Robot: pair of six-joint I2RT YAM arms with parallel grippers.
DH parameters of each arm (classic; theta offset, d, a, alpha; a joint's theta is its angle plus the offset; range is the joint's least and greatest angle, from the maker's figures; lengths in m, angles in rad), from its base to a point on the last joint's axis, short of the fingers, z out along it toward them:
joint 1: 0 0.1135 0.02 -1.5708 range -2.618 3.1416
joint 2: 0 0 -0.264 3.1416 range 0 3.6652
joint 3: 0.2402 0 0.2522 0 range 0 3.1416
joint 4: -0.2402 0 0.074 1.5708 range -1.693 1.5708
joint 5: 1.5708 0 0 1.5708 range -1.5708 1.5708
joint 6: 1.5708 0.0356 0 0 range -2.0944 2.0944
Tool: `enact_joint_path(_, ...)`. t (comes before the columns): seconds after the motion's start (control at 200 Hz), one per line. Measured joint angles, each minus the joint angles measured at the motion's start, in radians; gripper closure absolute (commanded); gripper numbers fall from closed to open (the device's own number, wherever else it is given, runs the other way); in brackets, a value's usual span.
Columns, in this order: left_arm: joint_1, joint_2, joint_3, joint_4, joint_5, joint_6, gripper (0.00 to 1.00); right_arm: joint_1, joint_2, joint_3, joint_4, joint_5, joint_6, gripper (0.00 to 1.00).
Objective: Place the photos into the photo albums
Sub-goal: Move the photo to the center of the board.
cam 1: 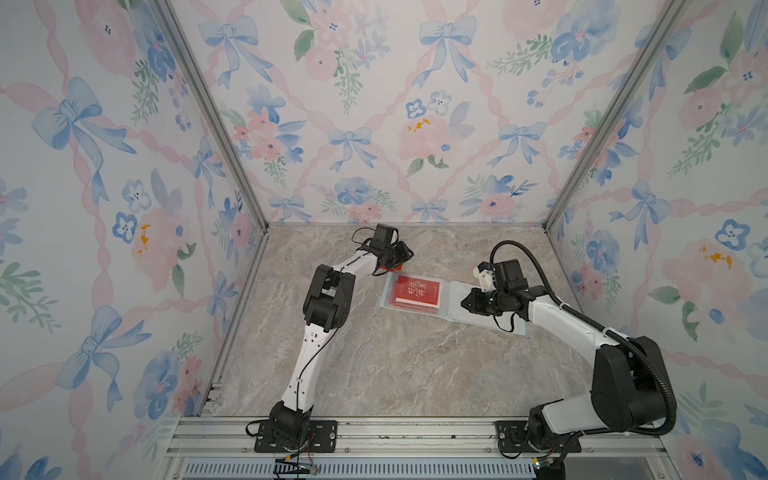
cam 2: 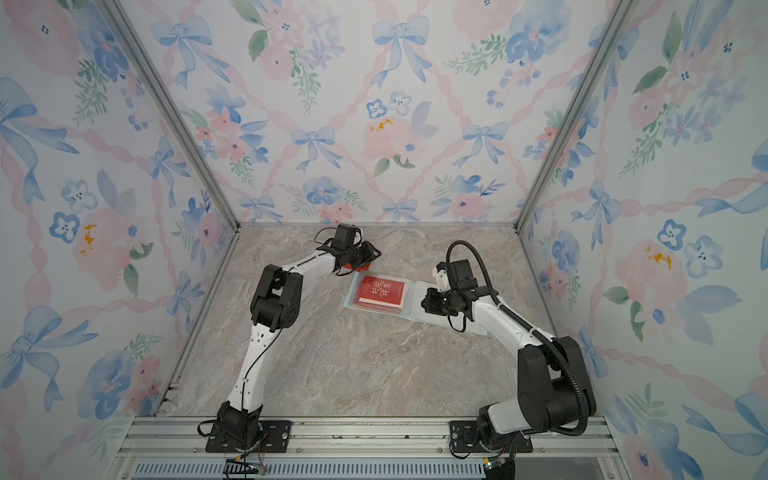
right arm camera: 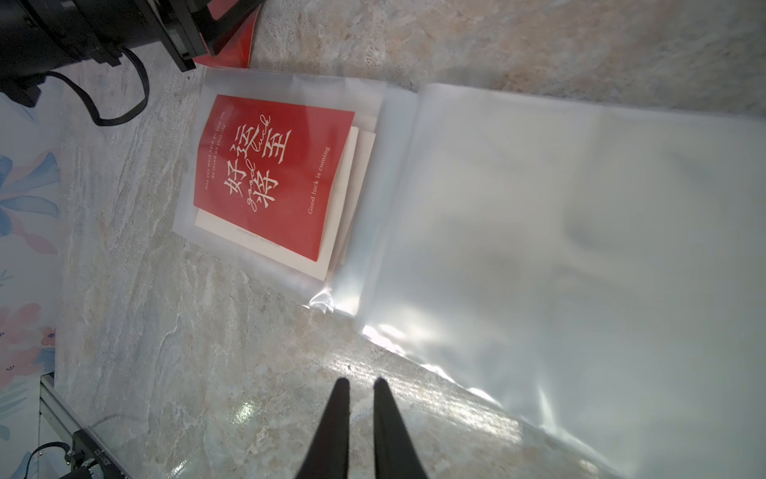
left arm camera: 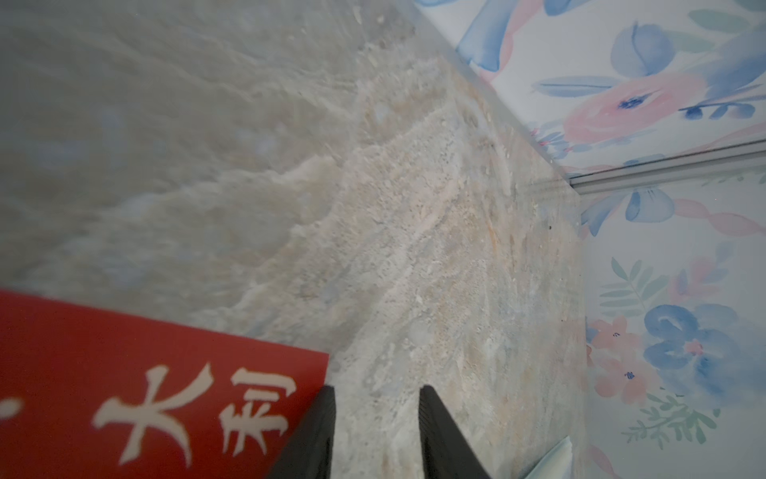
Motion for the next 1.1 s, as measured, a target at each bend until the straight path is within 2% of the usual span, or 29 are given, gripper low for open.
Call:
enact_joint_path(0.385,0.088,-0.188,-0.269,-0.013,-0.061,0.071,0.62,0.002,0.000,0.000,0.003,0.007,0.009,0.86)
enact_joint_path(0.625,0.098,-0.246,-0.301,-0.071,-0.079,0.101,0.61,0.035,0.010,0.002,0.016,0.011,0.018,0.86)
enact_joint_path(0.735,0.102,-0.269,-0.250,-0.091,-0.086,0.114,0.60,0.051,0.011,0.002,0.016,0.017,0.019,0.86)
enact_joint_path(0.875,0.127,-0.261,-0.114,-0.093,-0.112,0.125,0.60,0.054,0.011,0.002,0.016,0.022,0.019,0.86)
enact_joint_path(0.995,0.156,-0.181,0.048,-0.063,-0.109,0.115,0.61,0.054,0.010,0.002,0.016,0.023,0.019,0.86)
enact_joint_path(1.1,0.178,-0.097,0.113,-0.049,-0.108,0.087,0.61,0.057,-0.003,0.000,0.016,0.030,0.023,0.86)
